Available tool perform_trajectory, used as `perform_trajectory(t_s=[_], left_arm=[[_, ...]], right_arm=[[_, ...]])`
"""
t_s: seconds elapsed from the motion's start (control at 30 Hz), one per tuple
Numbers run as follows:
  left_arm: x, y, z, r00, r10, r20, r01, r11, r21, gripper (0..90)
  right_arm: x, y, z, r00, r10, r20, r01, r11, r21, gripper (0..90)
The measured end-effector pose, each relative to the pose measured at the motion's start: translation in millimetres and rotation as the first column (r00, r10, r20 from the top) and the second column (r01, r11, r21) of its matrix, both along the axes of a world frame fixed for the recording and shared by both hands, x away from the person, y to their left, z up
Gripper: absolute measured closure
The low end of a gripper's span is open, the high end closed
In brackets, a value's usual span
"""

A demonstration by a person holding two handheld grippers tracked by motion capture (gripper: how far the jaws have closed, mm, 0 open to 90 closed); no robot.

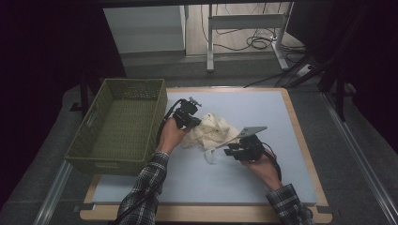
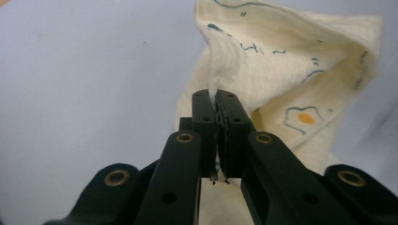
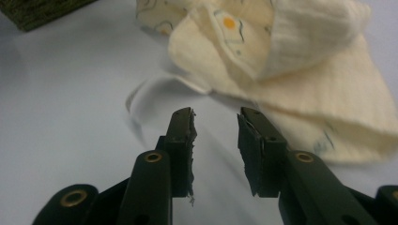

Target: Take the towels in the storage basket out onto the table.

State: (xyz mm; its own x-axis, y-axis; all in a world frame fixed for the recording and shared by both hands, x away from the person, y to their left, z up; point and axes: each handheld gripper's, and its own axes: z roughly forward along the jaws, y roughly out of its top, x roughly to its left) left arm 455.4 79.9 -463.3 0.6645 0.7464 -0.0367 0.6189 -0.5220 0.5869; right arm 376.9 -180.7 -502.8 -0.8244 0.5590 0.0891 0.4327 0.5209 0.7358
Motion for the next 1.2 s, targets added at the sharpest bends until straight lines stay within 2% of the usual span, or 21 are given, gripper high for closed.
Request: perform_trajectory(t_s=[0.2, 0.27, 0.4, 0.47, 0.5, 0.57, 0.63, 0.77, 0.83, 0.87, 0.93, 1.03, 1.1, 1.2], left_arm=[[4.3, 5.3, -2.5, 0.9996, 0.026, -0.013, -0.026, 0.9997, -0.004, 87.0], [5.4, 6.6, -2.2, 0.9996, 0.023, -0.017, -0.023, 0.9997, 0.01, 87.0], [6.3, 7.0, -3.1, 0.9988, 0.041, -0.026, -0.041, 0.9991, 0.004, 86.8], [7.0, 7.6, -4.4, 0.9989, 0.037, -0.03, -0.037, 0.9993, 0.006, 86.7], [7.0, 7.5, -5.0, 0.9988, 0.036, -0.032, -0.036, 0.9993, 0.005, 86.6], [7.0, 7.2, -6.2, 0.9988, 0.035, -0.034, -0.035, 0.9993, 0.009, 86.6], [7.1, 7.1, -6.6, 0.9988, 0.034, -0.034, -0.034, 0.9994, 0.006, 86.6], [6.5, 8.3, -4.1, 0.9992, 0.037, -0.016, -0.037, 0.9992, 0.016, 86.7], [6.1, 9.2, -2.5, 0.9986, 0.053, -0.005, -0.053, 0.9984, 0.018, 86.8], [6.7, 11.2, -0.9, 0.9989, 0.048, -0.003, -0.048, 0.9982, 0.037, 86.8], [7.5, 12.8, 0.0, 0.998, 0.063, 0.001, -0.063, 0.9976, 0.029, 86.8], [10.0, 15.3, 0.9, 0.9965, 0.083, 0.011, -0.083, 0.9956, 0.043, 86.8], [12.1, 15.7, 0.9, 0.9947, 0.102, 0.017, -0.102, 0.9935, 0.05, 86.7], [17.7, 15.7, 2.2, 0.9905, 0.133, 0.034, -0.136, 0.9874, 0.081, 86.6]], right_arm=[[15.2, 35.6, 0.8, 0.9987, 0.048, -0.021, -0.047, 0.9988, 0.015, 59.4], [18.2, 47.8, -0.9, 0.9978, 0.06, -0.028, -0.059, 0.9981, 0.016, 57.2], [20.7, 70.9, -6.4, 0.9975, 0.071, -0.009, -0.071, 0.9972, -0.026, 52.0], [21.9, 82.7, -11.2, 0.9983, 0.053, 0.025, -0.051, 0.9951, -0.085, 52.4], [22.6, 87.9, -14.3, 0.9982, 0.039, 0.046, -0.033, 0.9925, -0.117, 55.5], [22.5, 92.5, -18.1, 0.9972, 0.024, 0.071, -0.013, 0.9881, -0.153, 71.5], [22.8, 93.7, -20.2, 0.9972, 0.017, 0.073, -0.005, 0.9874, -0.158, 83.8], [21.0, 85.1, -12.6, 0.9971, 0.016, 0.074, -0.006, 0.9899, -0.142, 84.9], [18.5, 73.9, -3.3, 0.9967, 0.013, 0.08, -0.002, 0.9908, -0.136, 84.8], [18.2, 69.1, 0.1, 0.9969, 0.008, 0.078, 0.002, 0.991, -0.134, 84.8], [19.2, 56.2, 8.5, 0.996, -0.007, 0.089, 0.018, 0.9916, -0.128, 84.8], [25.9, 28.8, 23.2, 0.9956, -0.059, 0.073, 0.065, 0.9935, -0.093, 84.8], [32.4, 12.2, 31.7, 0.9918, -0.094, 0.087, 0.101, 0.9911, -0.086, 84.8], [44.1, -9.5, 41.9, 0.9851, -0.149, 0.086, 0.154, 0.9865, -0.057, 84.8]])
